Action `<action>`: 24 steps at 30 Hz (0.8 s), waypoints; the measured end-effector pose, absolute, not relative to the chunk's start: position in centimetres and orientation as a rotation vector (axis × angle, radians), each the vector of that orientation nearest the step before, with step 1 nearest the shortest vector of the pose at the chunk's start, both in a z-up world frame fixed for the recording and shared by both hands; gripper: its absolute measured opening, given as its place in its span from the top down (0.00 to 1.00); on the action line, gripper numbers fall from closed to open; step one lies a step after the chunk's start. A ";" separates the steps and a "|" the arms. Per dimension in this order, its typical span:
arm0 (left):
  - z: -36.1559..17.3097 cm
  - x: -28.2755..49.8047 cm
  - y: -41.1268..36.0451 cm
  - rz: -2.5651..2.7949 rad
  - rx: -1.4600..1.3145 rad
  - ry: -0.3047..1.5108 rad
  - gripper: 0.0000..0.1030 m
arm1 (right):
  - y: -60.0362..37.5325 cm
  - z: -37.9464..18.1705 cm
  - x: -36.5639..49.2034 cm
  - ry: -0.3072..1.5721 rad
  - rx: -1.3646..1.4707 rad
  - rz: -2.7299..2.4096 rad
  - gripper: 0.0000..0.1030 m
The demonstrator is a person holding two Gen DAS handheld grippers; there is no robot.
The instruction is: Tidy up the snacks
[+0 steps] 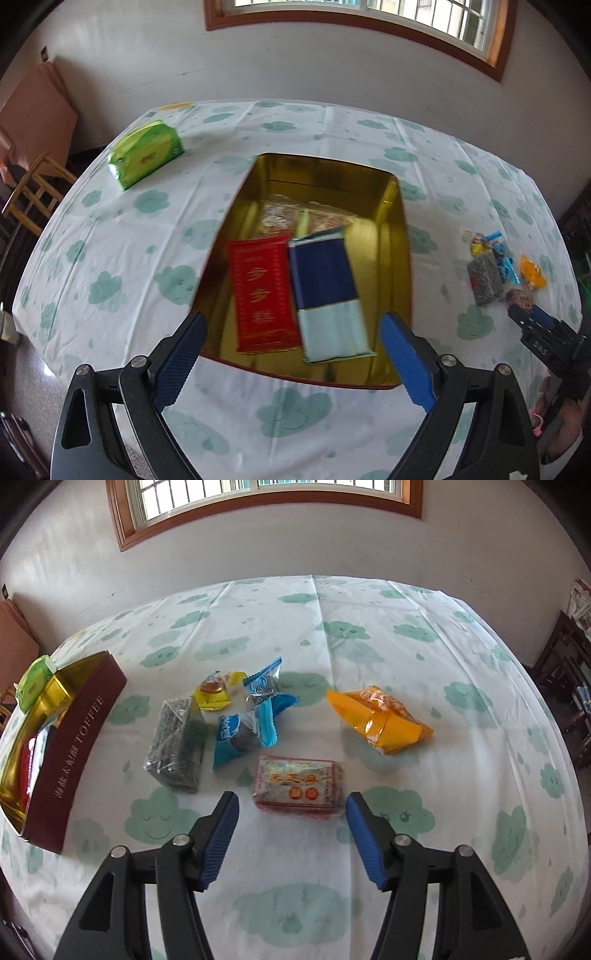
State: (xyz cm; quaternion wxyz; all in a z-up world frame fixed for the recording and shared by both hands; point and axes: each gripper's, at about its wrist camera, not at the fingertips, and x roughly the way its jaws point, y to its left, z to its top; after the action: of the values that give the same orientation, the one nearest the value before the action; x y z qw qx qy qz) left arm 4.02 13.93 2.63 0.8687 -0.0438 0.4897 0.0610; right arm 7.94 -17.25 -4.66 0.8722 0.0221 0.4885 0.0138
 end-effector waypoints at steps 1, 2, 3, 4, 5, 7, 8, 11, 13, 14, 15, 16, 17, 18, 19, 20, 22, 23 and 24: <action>2.6 4.3 12.9 0.115 -0.072 1.027 0.10 | -17.3 -5.1 8.2 1.025 0.051 0.032 0.39; 2.7 4.5 12.1 0.103 -0.061 1.027 0.10 | -17.3 -5.1 8.0 1.031 0.057 0.031 0.39; 2.7 4.7 11.6 0.096 -0.055 1.028 0.10 | -17.5 -5.4 8.2 1.033 0.069 0.031 0.39; 2.6 5.1 10.6 0.083 -0.045 1.029 0.10 | -17.7 -5.6 8.4 1.027 0.083 0.036 0.39; 2.6 5.4 10.1 0.075 -0.042 1.030 0.10 | -17.7 -5.6 8.5 1.016 0.097 0.032 0.39; 2.5 6.1 8.4 0.047 -0.037 1.034 0.10 | -18.1 -5.4 8.8 0.994 0.128 0.029 0.39; 2.4 6.4 7.6 0.034 -0.033 1.036 0.10 | -18.2 -5.4 9.0 0.995 0.140 0.034 0.39; 2.0 7.3 5.1 0.000 0.001 1.042 0.10 | -18.4 -5.7 8.9 0.986 0.137 0.062 0.40; 1.7 7.8 3.7 -0.023 0.014 1.047 0.10 | -18.4 -5.7 8.4 0.970 0.113 0.069 0.40; 1.6 8.0 3.1 -0.033 0.018 1.047 0.10 | -18.4 -5.7 8.2 0.966 0.106 0.073 0.40; 1.4 8.2 2.5 -0.043 0.023 1.046 0.10 | -18.5 -5.7 8.0 0.963 0.097 0.077 0.46; 1.2 8.5 1.6 -0.058 0.027 1.042 0.10 | -18.5 -5.7 7.7 0.955 0.087 0.088 0.51; 1.0 8.7 1.1 -0.064 0.031 1.042 0.10 | -18.7 -5.7 7.6 0.953 0.084 0.096 0.51; 0.8 8.9 0.8 -0.066 0.034 1.045 0.10 | -18.9 -5.7 7.5 0.951 0.083 0.106 0.51; 0.5 9.2 0.2 -0.074 0.033 1.049 0.10 | -19.1 -5.7 7.4 0.948 0.083 0.108 0.52; 0.3 9.4 -0.2 -0.083 0.027 1.052 0.10 | -19.4 -5.7 7.3 0.943 0.077 0.108 0.52; -0.3 9.9 -1.1 -0.103 0.010 1.068 0.10 | -20.3 -5.7 7.1 0.933 0.068 0.092 0.53; -0.4 10.1 -1.4 -0.113 0.001 1.069 0.10 | -21.0 -5.7 7.0 0.930 0.070 0.082 0.53; -0.6 10.4 -1.8 -0.120 -0.006 1.068 0.10 | -21.5 -5.8 7.0 0.928 0.078 0.071 0.53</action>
State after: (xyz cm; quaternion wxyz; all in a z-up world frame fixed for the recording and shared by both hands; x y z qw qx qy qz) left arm 10.37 -1.83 -0.55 0.8590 -0.0028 0.5088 -0.0574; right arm 6.96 -21.55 -5.76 0.8930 0.0375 0.4471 0.0344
